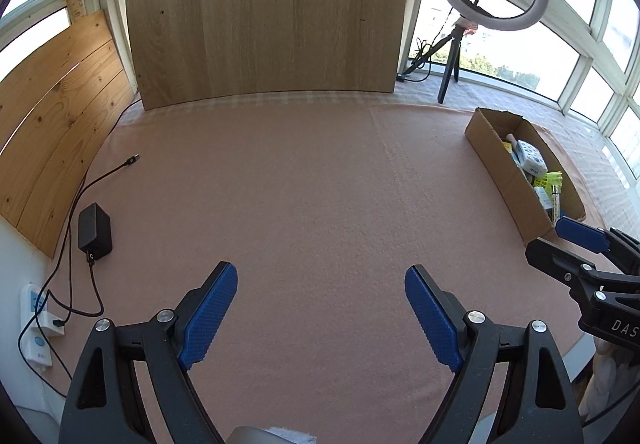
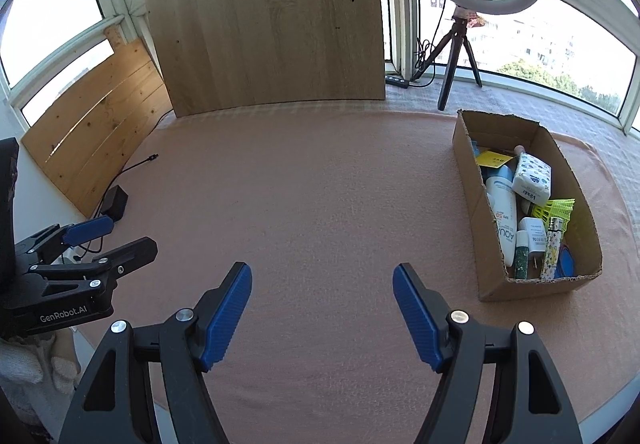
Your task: Organize objects
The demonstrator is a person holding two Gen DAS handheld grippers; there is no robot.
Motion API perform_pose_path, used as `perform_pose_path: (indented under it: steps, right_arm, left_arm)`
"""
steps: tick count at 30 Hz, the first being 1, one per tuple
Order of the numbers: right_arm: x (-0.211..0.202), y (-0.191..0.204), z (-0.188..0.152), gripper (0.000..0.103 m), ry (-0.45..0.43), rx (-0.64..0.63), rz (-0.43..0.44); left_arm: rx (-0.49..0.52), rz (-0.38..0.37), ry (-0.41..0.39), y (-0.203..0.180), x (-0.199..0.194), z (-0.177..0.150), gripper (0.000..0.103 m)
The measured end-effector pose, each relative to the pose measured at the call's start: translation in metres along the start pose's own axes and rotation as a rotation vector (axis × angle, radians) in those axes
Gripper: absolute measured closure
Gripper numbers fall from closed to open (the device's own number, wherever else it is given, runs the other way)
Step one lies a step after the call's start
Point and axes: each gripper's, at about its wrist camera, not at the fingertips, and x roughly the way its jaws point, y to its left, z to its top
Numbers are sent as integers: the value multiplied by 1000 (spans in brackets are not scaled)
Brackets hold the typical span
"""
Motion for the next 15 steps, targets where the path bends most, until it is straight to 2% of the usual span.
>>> perform_pose_path:
  steps: [15]
  right_arm:
    - [-4, 17, -5, 33, -8, -15, -26]
  left_arm:
    - [-10, 0, -11, 14, -10, -5, 15]
